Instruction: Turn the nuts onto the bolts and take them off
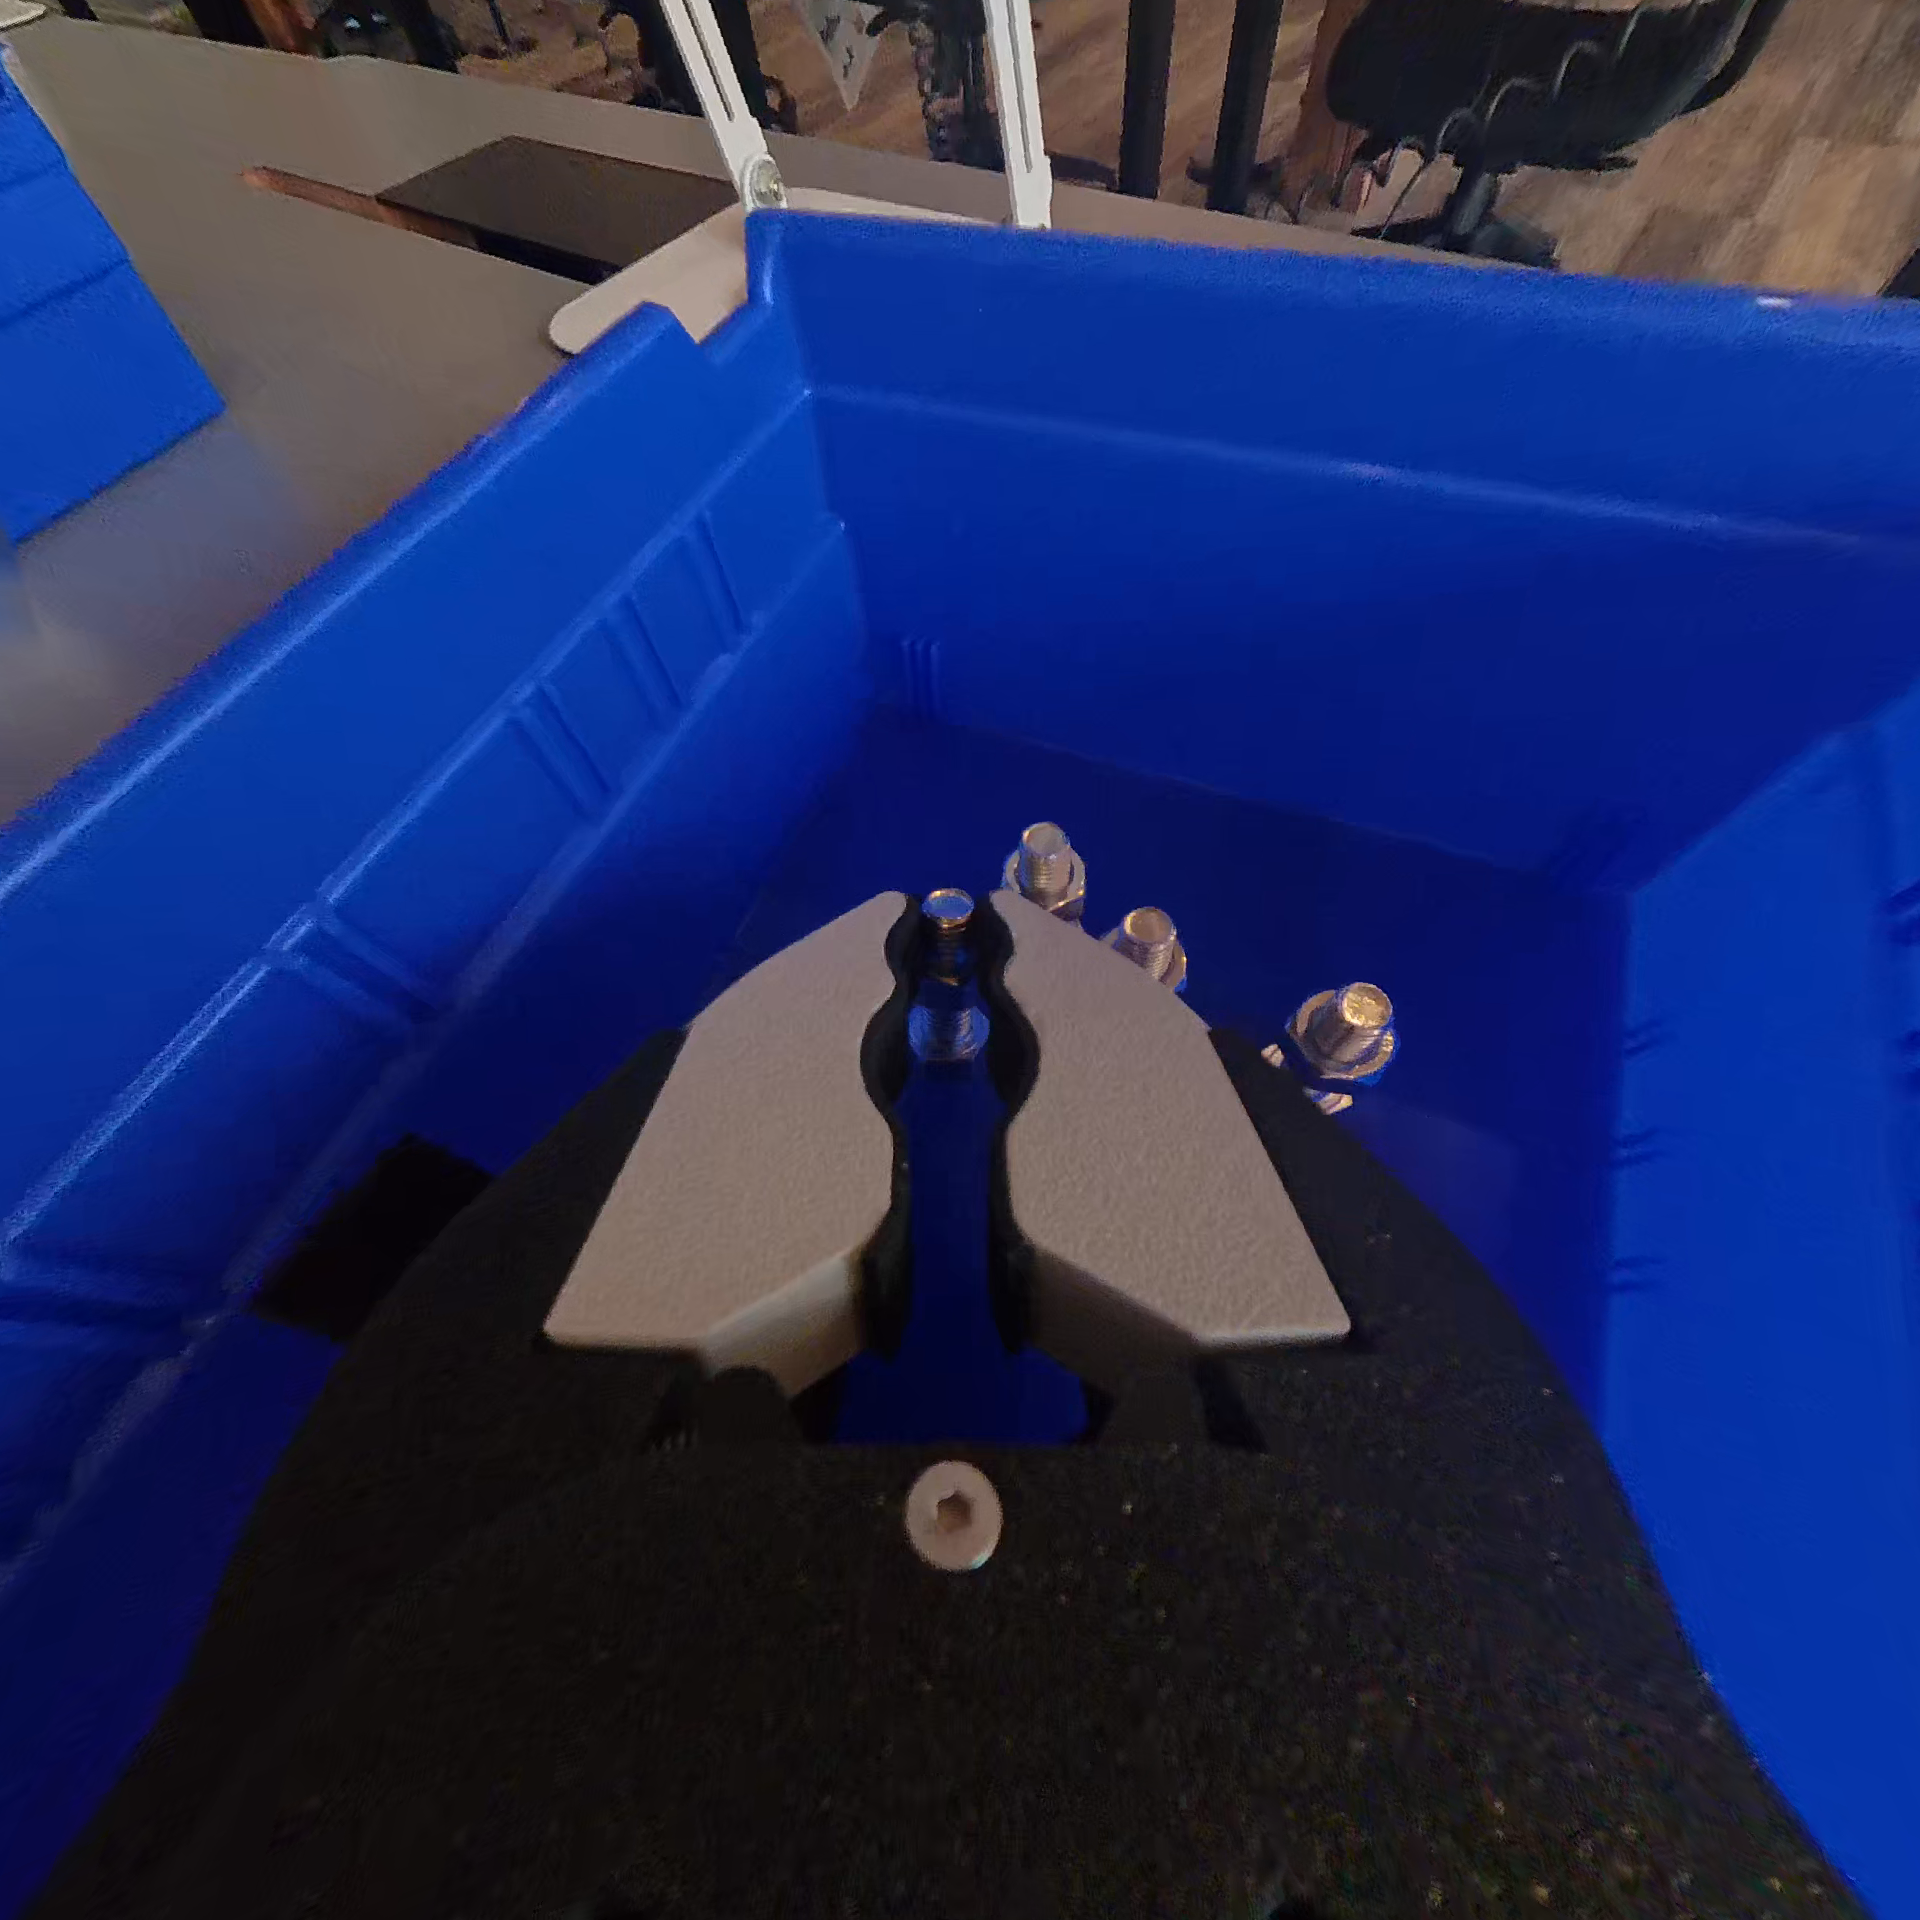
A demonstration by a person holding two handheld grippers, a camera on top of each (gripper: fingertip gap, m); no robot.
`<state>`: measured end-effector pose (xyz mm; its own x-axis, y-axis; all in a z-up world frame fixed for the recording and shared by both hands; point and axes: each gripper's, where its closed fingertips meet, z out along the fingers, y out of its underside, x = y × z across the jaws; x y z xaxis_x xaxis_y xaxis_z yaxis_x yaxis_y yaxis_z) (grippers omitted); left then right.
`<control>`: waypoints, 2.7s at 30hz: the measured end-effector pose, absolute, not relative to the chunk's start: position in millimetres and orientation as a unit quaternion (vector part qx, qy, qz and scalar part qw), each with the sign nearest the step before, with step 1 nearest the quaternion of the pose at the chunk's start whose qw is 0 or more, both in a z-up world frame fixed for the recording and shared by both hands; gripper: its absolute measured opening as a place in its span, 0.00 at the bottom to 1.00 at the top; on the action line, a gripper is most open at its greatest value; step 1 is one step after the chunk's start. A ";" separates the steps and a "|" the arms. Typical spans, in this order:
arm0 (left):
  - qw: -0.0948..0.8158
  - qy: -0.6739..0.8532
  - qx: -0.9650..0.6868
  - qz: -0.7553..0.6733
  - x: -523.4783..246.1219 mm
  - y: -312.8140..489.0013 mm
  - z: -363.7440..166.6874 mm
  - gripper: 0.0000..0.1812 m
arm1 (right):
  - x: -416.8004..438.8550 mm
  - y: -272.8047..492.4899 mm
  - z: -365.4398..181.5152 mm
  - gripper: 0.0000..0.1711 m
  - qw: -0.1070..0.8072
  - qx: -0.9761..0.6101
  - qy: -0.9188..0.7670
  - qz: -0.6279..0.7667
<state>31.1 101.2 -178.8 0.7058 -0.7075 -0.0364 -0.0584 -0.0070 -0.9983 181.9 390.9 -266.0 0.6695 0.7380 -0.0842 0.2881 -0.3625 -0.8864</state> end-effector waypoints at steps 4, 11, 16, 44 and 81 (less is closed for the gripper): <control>0.641 0.291 -0.663 -0.253 32.9 101.0 -179.3 0.25 | 182.5 389.7 -268.9 0.05 0.454 -0.793 -0.327 0.239; 0.638 0.288 -0.670 -0.249 30.2 100.3 -181.9 0.26 | 182.6 388.9 -259.9 0.15 0.466 -0.787 -0.322 0.243; 0.661 0.252 -0.670 -0.226 14.3 106.1 -175.6 0.26 | 181.4 383.4 -236.0 0.25 0.501 -0.766 -0.334 0.225; 0.585 0.153 -0.793 -0.079 -164.8 138.2 -99.2 0.33 | 148.1 286.4 -134.4 0.72 0.448 -0.794 -0.354 0.209; 0.644 0.182 -0.732 -0.123 -117.9 189.4 62.1 0.21 | -209.1 286.4 -237.7 0.30 0.209 -0.916 -0.305 0.157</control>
<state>-117.9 189.4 62.1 0.9035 -0.4252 -0.0541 -0.1078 -0.1032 -0.9888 -209.1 286.4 -237.7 0.7642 0.6247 -0.1602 0.4932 -0.7261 -0.4791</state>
